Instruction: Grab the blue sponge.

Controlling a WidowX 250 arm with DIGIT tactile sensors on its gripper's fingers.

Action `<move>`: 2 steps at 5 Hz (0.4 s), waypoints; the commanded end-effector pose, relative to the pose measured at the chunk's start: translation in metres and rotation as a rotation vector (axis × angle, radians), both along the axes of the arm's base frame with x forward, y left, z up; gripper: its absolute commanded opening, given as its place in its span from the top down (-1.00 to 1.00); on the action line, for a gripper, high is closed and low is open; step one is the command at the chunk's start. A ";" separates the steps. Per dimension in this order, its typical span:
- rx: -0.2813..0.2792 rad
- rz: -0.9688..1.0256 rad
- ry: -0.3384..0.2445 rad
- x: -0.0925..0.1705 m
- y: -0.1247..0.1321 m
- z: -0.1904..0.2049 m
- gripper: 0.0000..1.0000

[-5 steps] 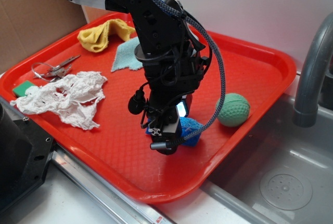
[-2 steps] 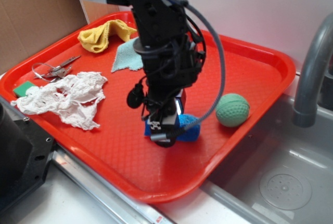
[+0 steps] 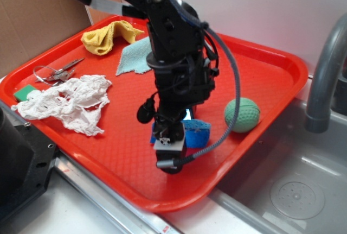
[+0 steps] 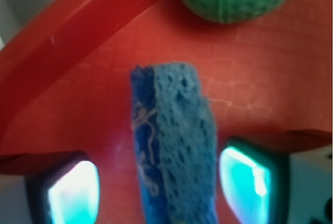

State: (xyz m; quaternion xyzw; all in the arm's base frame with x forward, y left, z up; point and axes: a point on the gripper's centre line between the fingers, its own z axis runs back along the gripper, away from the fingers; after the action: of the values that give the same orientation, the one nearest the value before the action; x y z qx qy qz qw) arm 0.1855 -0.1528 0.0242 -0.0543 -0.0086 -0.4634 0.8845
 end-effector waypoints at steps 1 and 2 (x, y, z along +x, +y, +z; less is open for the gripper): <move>-0.002 0.036 -0.045 -0.002 -0.008 0.021 1.00; 0.067 0.275 -0.059 -0.010 0.014 0.052 1.00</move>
State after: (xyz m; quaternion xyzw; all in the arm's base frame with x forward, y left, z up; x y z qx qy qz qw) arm 0.1761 -0.1315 0.0703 -0.0044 -0.0099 -0.3353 0.9420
